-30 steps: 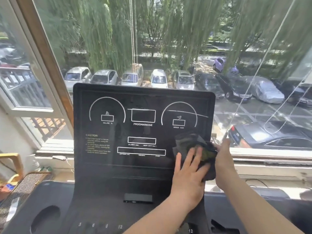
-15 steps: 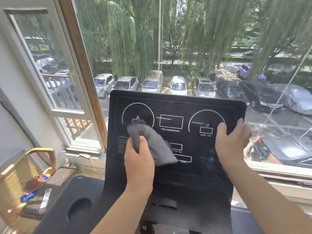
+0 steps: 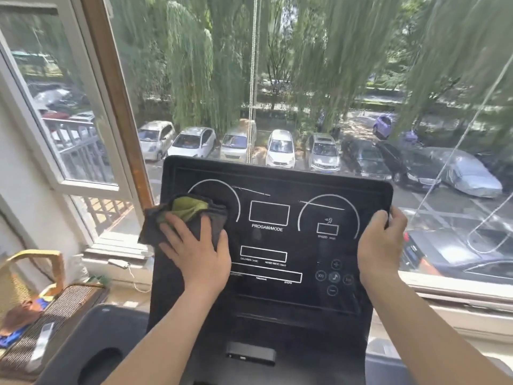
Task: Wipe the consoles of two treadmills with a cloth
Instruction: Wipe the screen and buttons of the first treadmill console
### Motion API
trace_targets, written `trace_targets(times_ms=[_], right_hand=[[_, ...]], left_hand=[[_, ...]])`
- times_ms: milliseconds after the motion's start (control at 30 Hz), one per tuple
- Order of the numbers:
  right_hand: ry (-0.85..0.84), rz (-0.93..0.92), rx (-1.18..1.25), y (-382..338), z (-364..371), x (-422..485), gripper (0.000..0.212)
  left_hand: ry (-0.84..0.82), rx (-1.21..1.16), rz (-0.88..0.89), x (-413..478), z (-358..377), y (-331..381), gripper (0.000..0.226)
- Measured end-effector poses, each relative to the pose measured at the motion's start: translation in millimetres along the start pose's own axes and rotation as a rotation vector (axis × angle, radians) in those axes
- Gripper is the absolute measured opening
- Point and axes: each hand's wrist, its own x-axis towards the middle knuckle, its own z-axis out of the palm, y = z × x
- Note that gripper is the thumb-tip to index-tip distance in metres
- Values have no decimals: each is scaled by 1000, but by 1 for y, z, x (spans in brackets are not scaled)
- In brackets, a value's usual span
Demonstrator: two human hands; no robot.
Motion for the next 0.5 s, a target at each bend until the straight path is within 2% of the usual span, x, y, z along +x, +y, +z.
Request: trace_targets(times_ms=[67,133,300,400,500], right_hand=[[-19,0,38,-1,-5,1,33],[-35,-15,64,-2,-9,0,37],[-60,14,113,3,-25,9,39],[-46,83,200,9,-39,20,37],[-3,189,237,19,-61,29,33]], left_hand=[[17,-11,36,-14,14,22,57],[51,-39,114,-20,24,47,57],[93,-21,515,-44,32,122,52],[36,-60,752,-62,40,167,49],[-94,-54,973,-84,44,206,47]])
